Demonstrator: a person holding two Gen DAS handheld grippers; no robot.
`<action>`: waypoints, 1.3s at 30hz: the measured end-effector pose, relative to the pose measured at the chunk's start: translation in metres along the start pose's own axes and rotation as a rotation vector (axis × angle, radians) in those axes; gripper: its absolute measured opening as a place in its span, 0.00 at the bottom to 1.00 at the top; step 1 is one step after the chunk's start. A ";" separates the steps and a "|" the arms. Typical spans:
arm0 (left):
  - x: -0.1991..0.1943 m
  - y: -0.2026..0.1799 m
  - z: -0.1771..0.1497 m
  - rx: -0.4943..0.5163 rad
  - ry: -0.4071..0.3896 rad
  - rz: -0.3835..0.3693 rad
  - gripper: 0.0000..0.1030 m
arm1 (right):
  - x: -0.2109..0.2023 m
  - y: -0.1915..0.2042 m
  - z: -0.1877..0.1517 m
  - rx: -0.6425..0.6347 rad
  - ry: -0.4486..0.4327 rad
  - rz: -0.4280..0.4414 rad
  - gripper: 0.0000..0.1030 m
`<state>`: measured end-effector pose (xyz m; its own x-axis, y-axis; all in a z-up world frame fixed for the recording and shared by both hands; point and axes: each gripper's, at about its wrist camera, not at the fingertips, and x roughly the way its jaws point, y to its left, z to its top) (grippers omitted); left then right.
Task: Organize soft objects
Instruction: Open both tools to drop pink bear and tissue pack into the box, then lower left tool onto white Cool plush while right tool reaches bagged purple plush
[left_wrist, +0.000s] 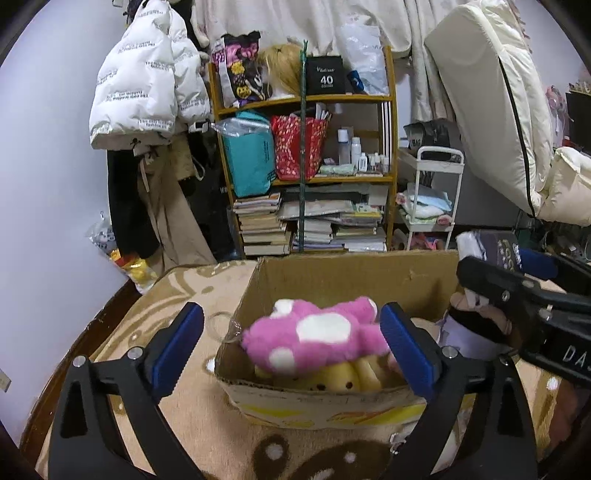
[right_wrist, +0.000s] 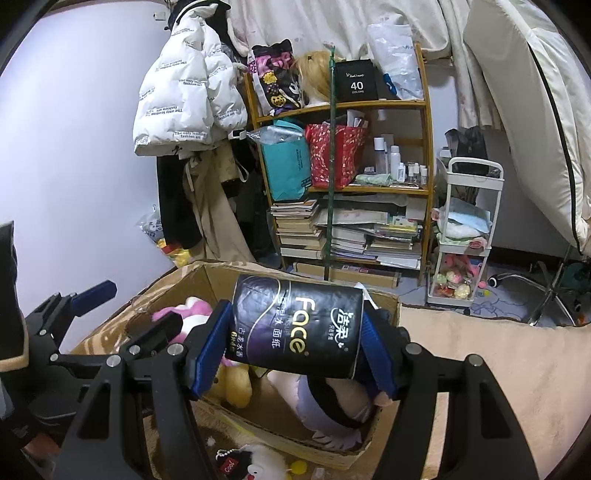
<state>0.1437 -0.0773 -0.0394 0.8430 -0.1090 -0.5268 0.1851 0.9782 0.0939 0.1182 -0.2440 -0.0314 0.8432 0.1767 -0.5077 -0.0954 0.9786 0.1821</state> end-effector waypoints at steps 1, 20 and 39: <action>0.000 0.000 -0.001 0.001 0.004 0.002 0.93 | 0.001 0.000 0.000 0.001 0.004 -0.001 0.70; -0.039 0.005 -0.005 0.002 -0.011 0.050 0.98 | -0.042 0.005 0.008 0.000 -0.052 -0.025 0.92; -0.078 -0.021 -0.033 0.075 0.097 -0.029 0.99 | -0.077 0.002 -0.031 0.038 0.116 -0.111 1.00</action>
<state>0.0578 -0.0837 -0.0279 0.7849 -0.1156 -0.6087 0.2487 0.9586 0.1388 0.0367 -0.2519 -0.0181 0.7807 0.0811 -0.6196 0.0165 0.9885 0.1503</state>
